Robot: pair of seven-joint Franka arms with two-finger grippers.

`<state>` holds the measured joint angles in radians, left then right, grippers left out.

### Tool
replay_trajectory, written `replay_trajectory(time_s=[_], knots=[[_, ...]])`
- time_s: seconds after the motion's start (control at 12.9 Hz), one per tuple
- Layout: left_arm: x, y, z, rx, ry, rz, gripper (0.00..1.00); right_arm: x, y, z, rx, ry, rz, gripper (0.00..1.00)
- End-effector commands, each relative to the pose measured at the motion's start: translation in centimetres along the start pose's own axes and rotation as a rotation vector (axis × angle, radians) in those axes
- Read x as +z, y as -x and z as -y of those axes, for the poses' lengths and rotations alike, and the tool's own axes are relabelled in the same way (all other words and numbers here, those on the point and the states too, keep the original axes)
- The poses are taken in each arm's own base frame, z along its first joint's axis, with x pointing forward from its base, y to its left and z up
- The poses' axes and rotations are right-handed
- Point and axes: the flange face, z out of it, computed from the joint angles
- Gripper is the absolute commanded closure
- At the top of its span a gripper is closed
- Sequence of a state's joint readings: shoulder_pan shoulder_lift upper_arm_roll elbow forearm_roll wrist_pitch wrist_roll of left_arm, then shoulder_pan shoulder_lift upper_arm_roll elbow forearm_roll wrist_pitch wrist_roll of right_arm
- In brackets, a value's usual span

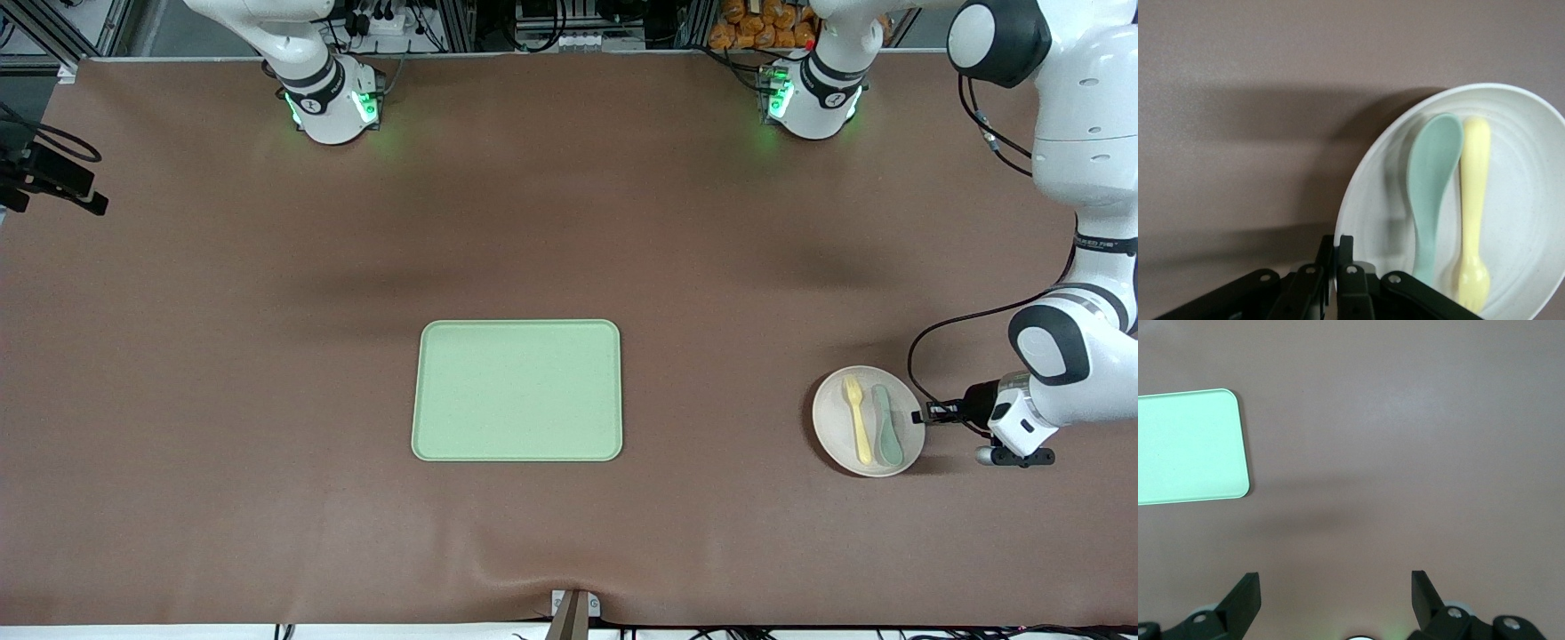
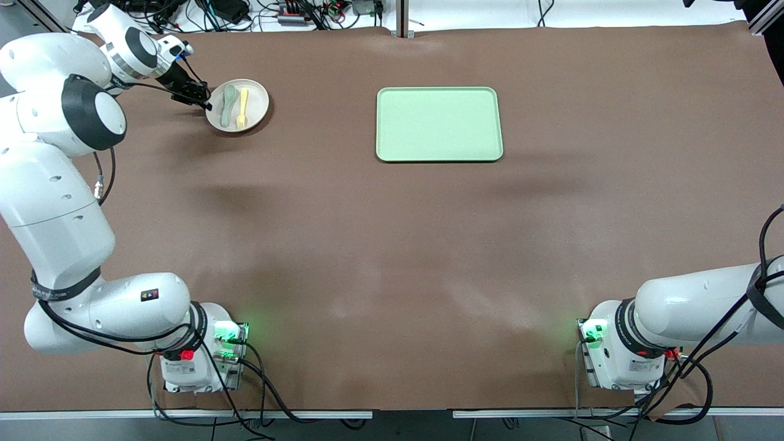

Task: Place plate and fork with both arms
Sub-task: 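Carry the plate with the left gripper onto the green tray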

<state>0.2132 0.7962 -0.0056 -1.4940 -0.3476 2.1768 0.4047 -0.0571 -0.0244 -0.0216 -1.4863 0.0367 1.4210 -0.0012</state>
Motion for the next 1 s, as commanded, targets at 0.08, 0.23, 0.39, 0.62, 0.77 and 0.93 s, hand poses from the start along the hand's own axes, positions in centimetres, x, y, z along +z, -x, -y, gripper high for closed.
replay_trajectory(time_s=[0.08, 0.23, 0.39, 0.62, 0.77, 0.93], knots=[[-0.4, -0.5, -0.2, 0.014, 0.010, -0.023, 0.99, -0.3, -0.1, 0.0, 0.018, -0.001, 0.000, 0.00], [-0.8, -0.7, -0.9, 0.023, 0.017, -0.027, 1.00, -0.3, -0.1, 0.0, 0.018, -0.001, 0.000, 0.00], [-1.5, -0.9, -2.1, 0.044, 0.032, -0.030, 1.00, -0.3, -0.1, 0.1, 0.017, -0.001, 0.001, 0.00], [-2.6, -1.6, -4.8, 0.077, 0.064, -0.032, 1.00, -0.3, -0.1, 0.0, 0.018, -0.001, 0.000, 0.00], [-2.8, -2.1, -6.8, 0.100, 0.090, -0.040, 1.00, -0.3, -0.1, 0.0, 0.018, -0.001, 0.000, 0.00], [-2.2, -2.2, -9.2, 0.110, 0.122, -0.016, 1.00, -0.3, -0.1, 0.0, 0.018, -0.001, 0.000, 0.00]])
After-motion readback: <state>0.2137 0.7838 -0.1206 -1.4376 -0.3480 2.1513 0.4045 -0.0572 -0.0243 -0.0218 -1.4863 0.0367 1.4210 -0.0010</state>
